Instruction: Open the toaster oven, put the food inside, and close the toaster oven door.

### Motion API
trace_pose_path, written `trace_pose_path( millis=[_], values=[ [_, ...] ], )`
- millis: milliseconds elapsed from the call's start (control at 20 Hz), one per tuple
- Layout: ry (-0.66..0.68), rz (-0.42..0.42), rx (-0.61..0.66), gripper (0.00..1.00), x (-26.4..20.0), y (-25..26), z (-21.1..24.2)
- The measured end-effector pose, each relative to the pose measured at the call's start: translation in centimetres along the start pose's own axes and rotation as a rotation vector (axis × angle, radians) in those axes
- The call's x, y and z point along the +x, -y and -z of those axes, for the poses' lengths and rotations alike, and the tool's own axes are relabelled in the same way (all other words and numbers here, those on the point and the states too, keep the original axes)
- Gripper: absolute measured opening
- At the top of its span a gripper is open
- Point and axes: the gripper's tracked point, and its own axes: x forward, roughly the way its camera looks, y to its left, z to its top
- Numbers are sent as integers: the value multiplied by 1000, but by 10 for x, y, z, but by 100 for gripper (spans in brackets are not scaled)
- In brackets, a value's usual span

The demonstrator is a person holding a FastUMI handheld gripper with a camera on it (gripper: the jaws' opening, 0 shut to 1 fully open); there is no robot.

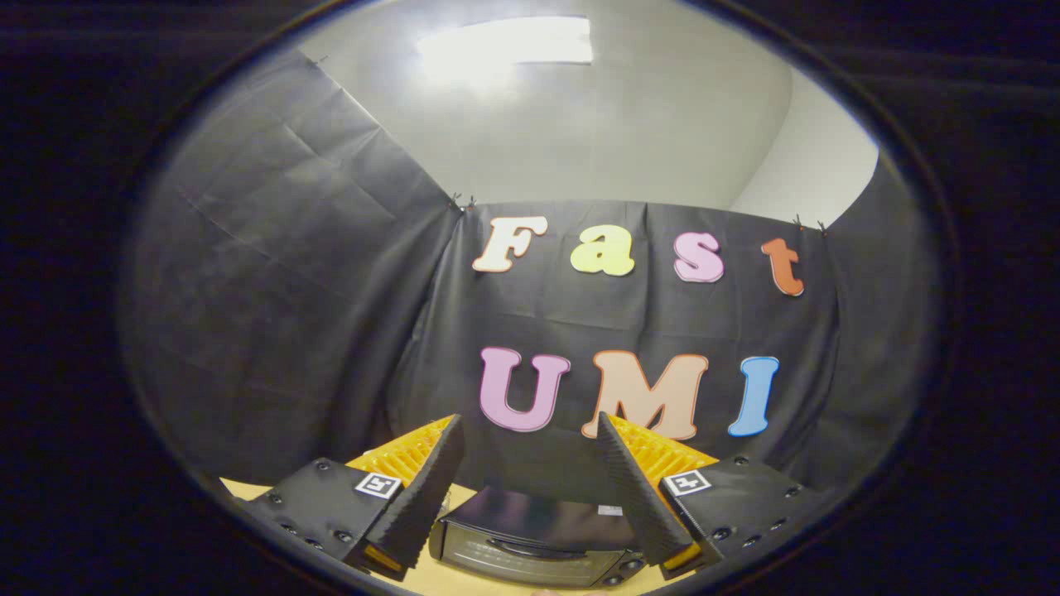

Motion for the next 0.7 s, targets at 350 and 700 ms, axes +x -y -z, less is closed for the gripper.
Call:
trace_pose_path(
  millis=[350, 700],
  values=[
    [-219, 58, 27, 99, 62, 20, 137],
    [-347, 78, 30, 99, 84, 22, 234]
  ],
)
